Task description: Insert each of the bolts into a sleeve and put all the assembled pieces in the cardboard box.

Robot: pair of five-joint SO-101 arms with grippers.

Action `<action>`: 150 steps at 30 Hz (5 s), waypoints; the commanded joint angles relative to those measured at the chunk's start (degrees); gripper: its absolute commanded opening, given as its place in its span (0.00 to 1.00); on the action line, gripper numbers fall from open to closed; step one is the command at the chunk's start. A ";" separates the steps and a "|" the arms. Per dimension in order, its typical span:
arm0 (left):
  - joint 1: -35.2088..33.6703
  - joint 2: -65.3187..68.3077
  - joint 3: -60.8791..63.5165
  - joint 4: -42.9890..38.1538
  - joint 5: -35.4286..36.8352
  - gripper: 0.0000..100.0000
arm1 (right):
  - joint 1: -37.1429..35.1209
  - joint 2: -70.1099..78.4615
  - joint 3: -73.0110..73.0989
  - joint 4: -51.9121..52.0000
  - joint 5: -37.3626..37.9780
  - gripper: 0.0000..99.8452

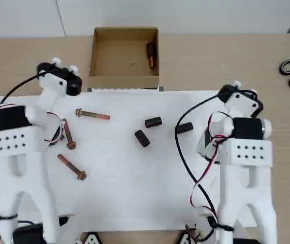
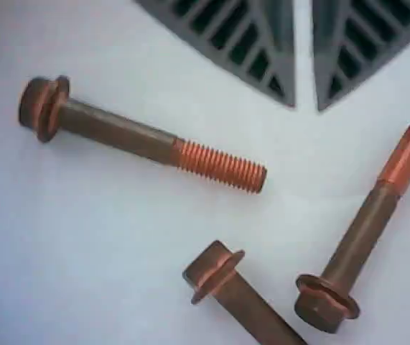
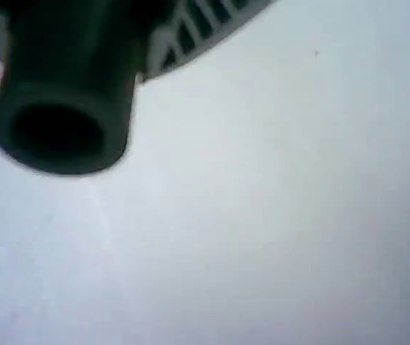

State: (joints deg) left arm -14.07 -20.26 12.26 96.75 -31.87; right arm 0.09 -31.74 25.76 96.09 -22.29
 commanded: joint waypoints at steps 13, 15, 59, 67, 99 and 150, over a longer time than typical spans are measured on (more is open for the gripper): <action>-2.81 13.45 -5.41 3.69 -28.40 0.05 | 2.95 -11.30 4.92 -2.24 0.35 0.00; -3.69 15.38 -5.49 3.69 -31.03 0.06 | 2.95 -12.09 4.92 -2.15 0.26 0.00; -7.91 54.77 -24.40 -0.09 -42.29 0.05 | 2.51 -15.34 4.92 -1.10 0.62 0.00; -7.56 54.86 -24.40 -2.29 -39.82 0.00 | 2.51 -15.43 4.92 -1.19 0.62 0.00; -5.80 35.16 -20.44 -0.09 -37.89 0.01 | 2.51 -15.34 4.92 -1.45 0.62 0.00; -7.47 47.38 -24.84 0.62 -37.71 0.00 | 2.33 -15.43 4.57 -1.54 0.44 0.00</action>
State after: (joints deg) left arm -20.75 30.20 -9.98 93.14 -69.85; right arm 2.37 -45.98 30.95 94.86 -22.20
